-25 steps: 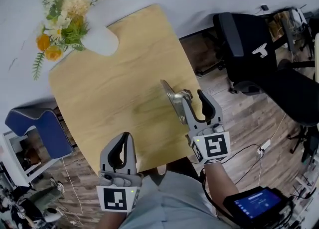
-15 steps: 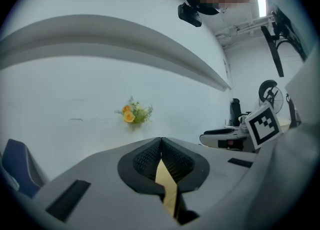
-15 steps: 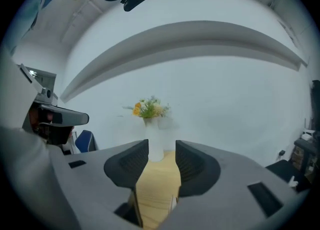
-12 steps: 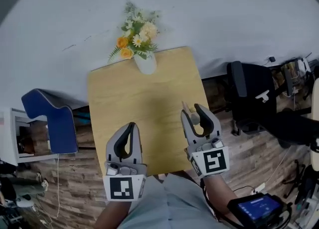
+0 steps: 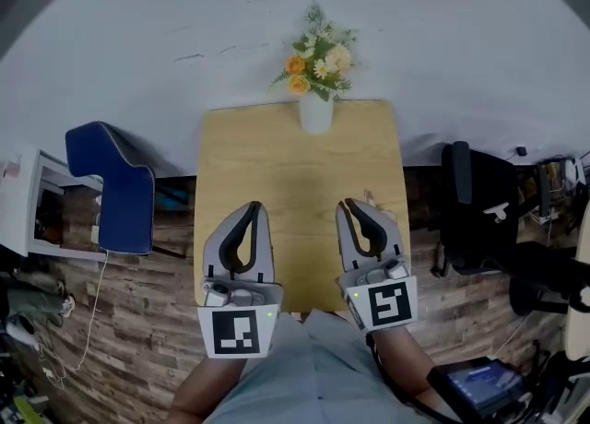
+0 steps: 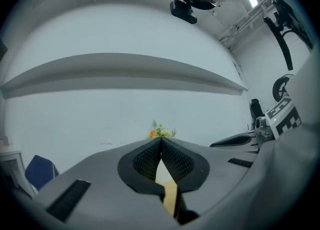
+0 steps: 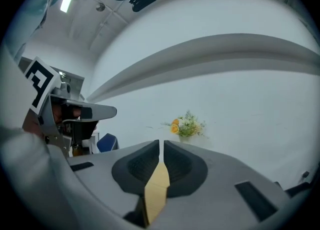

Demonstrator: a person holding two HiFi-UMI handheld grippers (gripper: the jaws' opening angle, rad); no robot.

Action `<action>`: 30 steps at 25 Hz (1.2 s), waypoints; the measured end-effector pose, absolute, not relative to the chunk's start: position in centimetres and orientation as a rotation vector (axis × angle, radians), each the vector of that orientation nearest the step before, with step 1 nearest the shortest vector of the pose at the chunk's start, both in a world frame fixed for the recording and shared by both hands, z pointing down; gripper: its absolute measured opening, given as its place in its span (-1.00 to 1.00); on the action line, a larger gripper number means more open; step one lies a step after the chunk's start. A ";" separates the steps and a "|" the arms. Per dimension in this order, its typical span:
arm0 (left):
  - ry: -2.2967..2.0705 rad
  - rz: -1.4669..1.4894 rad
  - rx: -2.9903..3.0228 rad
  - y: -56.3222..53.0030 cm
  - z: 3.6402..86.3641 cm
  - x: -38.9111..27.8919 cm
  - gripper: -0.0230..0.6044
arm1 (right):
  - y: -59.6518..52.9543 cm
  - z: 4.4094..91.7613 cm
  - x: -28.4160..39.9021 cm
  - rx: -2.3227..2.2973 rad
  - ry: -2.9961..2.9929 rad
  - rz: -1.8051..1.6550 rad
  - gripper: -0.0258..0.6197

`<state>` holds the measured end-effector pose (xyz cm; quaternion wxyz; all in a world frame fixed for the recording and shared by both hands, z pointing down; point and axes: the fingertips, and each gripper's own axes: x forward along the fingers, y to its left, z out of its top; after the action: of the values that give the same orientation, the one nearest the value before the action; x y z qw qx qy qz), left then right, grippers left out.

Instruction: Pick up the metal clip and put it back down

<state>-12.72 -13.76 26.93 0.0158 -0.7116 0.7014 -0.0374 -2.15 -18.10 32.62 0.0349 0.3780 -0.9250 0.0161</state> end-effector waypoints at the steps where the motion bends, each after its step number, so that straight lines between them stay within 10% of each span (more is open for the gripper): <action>1: 2.188 -0.114 -2.203 -13.4 26.8 -13.0 -0.87 | -17.8 32.5 -2.5 1.147 -2.846 0.042 -0.74; 30: 2.191 -0.116 -2.209 -12.0 27.2 -13.8 -0.87 | -17.1 32.6 -3.2 1.134 -2.848 0.020 -0.78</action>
<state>-13.76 -12.02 27.17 0.0141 -0.7093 0.7038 -0.0372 -3.17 -17.12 32.55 0.0378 0.3697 -0.9284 0.0064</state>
